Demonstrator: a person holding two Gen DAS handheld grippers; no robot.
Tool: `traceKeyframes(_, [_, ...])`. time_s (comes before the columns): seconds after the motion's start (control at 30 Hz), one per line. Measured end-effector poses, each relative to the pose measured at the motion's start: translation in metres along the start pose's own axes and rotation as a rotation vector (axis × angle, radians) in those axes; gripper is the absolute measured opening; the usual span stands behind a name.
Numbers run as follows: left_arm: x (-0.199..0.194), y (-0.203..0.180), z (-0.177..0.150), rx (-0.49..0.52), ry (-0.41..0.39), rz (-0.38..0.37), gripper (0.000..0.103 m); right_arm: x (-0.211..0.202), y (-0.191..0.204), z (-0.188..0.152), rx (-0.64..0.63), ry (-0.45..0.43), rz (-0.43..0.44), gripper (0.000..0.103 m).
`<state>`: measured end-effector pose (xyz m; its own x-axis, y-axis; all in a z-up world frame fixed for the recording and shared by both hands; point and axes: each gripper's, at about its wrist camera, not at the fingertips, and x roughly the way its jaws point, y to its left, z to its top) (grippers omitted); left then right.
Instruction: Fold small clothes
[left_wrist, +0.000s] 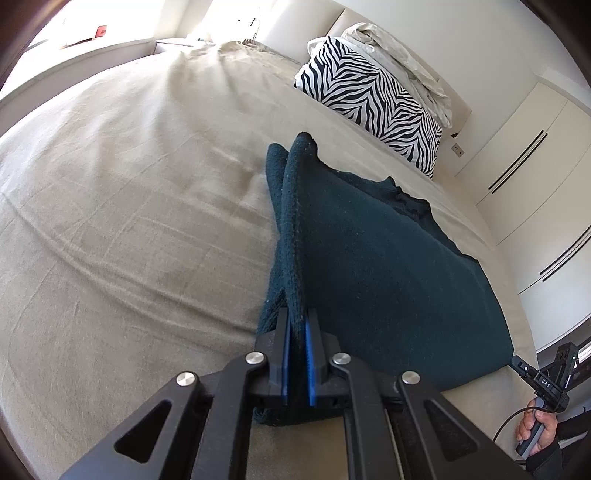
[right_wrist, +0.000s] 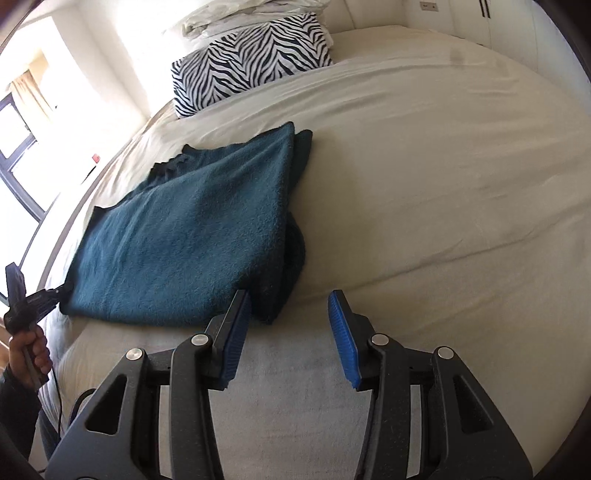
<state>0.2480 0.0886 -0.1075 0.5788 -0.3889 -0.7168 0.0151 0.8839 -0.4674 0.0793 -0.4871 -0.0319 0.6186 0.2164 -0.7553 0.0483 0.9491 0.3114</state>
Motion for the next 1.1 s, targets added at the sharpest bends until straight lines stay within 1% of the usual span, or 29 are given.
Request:
traceKeyframes(0.03, [0.001,0.0,0.0,0.001,0.003,0.0,0.008,0.001,0.001,-0.002,-0.019,0.003,-0.008,0.042])
traceKeyframes(0.1, [0.004,-0.001,0.0,-0.004,0.011,0.001,0.008,0.008,0.005,-0.003,-0.071,0.035,-0.046,0.042])
traceKeyframes(0.17, [0.007,0.0,0.0,-0.013,0.014,0.0,0.008,0.018,0.01,-0.005,-0.13,0.065,-0.061,0.042])
traceKeyframes(0.2, [0.007,0.0,0.0,-0.016,0.014,0.0,0.008,0.022,0.013,-0.005,-0.156,0.077,-0.061,0.04])
traceKeyframes(0.23, [0.007,0.0,-0.001,-0.016,0.014,0.002,0.008,0.026,0.015,-0.005,-0.177,0.088,-0.057,0.033])
traceKeyframes(0.3, [0.007,0.0,-0.001,-0.017,0.016,0.003,0.008,0.031,0.02,-0.003,-0.209,0.093,-0.057,0.026])
traceKeyframes(0.33, [0.007,0.0,-0.001,-0.018,0.018,0.002,0.008,0.032,0.022,-0.002,-0.229,0.097,-0.054,0.015])
traceKeyframes(0.37, [0.008,0.0,-0.001,-0.019,0.019,0.001,0.008,0.034,0.025,0.0,-0.249,0.1,-0.059,0.01])
traceKeyframes(0.43, [0.009,0.001,0.0,-0.02,0.023,0.001,0.008,0.036,0.033,0.002,-0.317,0.104,-0.085,0.006])
traceKeyframes(0.53, [0.01,0.001,0.0,-0.019,0.024,0.0,0.008,0.032,0.05,0.003,-0.483,0.129,-0.162,0.005])
traceKeyframes(0.63, [0.01,0.002,-0.001,-0.021,0.024,-0.002,0.008,0.027,0.059,0.008,-0.665,0.154,-0.266,0.004])
traceKeyframes(0.7, [0.011,0.003,-0.001,-0.023,0.024,-0.003,0.008,0.023,0.055,0.013,-0.703,0.16,-0.29,0.004])
traceKeyframes(0.77, [0.011,0.003,-0.001,-0.026,0.024,-0.004,0.008,0.027,0.047,0.015,-0.7,0.193,-0.296,0.004])
traceKeyframes(0.87, [0.011,0.003,-0.002,-0.03,0.024,-0.008,0.008,0.04,0.036,0.01,-0.662,0.263,-0.274,0.005])
traceKeyframes(0.9, [0.009,0.005,-0.002,-0.031,0.024,-0.01,0.011,0.039,0.032,0.011,-0.636,0.252,-0.273,0.005])
traceKeyframes(0.93, [0.008,0.005,-0.002,-0.034,0.024,-0.012,0.011,0.035,0.024,0.015,-0.566,0.24,-0.257,0.005])
traceKeyframes(0.97, [0.006,0.006,-0.002,-0.037,0.024,-0.014,0.012,0.03,0.016,0.019,-0.48,0.224,-0.239,0.008])
traceKeyframes(1.0, [0.003,0.006,-0.001,-0.039,0.022,-0.016,0.014,0.024,0.006,0.023,-0.405,0.215,-0.218,0.008])
traceKeyframes(1.03, [-0.001,0.005,-0.001,-0.036,0.012,-0.02,0.014,0.017,-0.001,0.025,-0.353,0.199,-0.205,0.008])
traceKeyframes(1.1, [-0.009,0.003,0.0,-0.029,-0.014,-0.026,0.02,0.001,-0.014,0.03,-0.248,0.144,-0.152,0.008])
